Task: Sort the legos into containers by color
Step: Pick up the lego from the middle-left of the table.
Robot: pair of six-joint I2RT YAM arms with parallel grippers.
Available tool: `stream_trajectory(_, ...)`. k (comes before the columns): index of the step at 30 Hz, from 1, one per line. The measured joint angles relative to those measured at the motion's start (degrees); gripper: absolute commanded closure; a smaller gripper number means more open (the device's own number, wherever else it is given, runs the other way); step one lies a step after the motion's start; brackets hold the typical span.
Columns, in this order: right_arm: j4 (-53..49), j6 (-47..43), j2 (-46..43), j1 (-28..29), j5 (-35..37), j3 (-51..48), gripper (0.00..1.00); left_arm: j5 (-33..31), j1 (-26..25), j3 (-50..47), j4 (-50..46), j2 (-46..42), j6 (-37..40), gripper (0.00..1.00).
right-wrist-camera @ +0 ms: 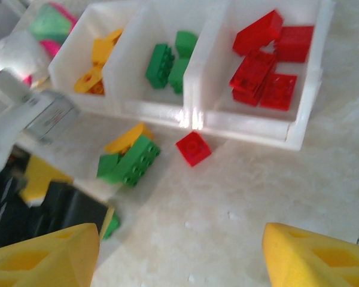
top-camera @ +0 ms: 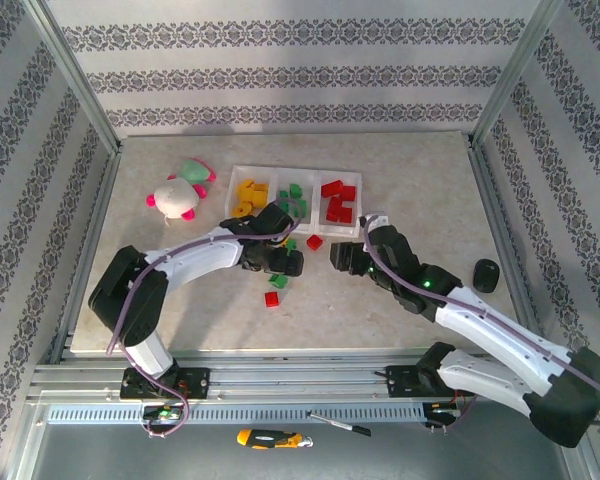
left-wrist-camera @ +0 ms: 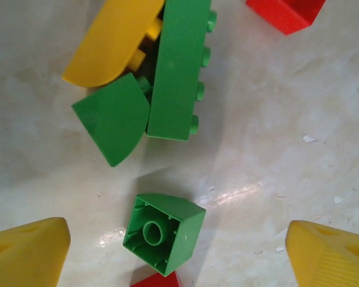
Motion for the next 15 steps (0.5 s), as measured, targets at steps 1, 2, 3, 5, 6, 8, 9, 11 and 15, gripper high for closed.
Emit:
stream_trajectory(1, -1.49, -0.74, -0.85, 0.00, -1.44, -0.13, 0.28, 0.24, 0.00, 0.46, -0.52, 0.70, 0.17, 0.12)
stream_trajectory(2, -2.71, -1.53, -1.46, 0.00, -2.64, -0.15, 0.28, 0.44, 0.00, 0.74, -1.07, 1.20, 0.24, 0.13)
stream_trajectory(3, -3.72, -2.10, -1.90, 0.00, -3.82, -0.15, 0.28, 0.68, -0.02, 0.85, -1.38, 1.60, 0.37, 0.14)
stream_trajectory(5, -5.22, -3.34, -2.34, 0.00, -5.88, -0.15, 0.28, 1.25, -0.04, 1.01, -1.95, 2.58, 0.39, 0.17)
stream_trajectory(6, -5.84, -3.87, -2.34, 0.00, -6.84, -0.15, 0.28, 1.46, -0.07, 1.11, -2.23, 3.21, 0.42, 0.19)
stream_trajectory(8, -6.64, -4.85, -1.88, 0.00, -8.24, -0.15, 0.27, 1.92, -0.15, 1.18, -2.45, 4.55, 0.39, 0.21)
stream_trajectory(9, -6.88, -5.16, -1.40, 0.00, -8.85, -0.13, 0.27, 2.16, -0.26, 1.18, -2.47, 5.09, 0.37, 0.23)
stream_trajectory(11, -6.93, -5.75, -0.17, 0.00, -9.70, -0.13, 0.27, 2.58, -0.52, 1.18, -2.60, 6.16, 0.31, 0.26)
stream_trajectory(15, -6.84, -6.45, 2.08, 0.00, -10.80, -0.11, 0.28, 2.95, -1.07, 1.18, -2.62, 7.30, 0.33, 0.30)
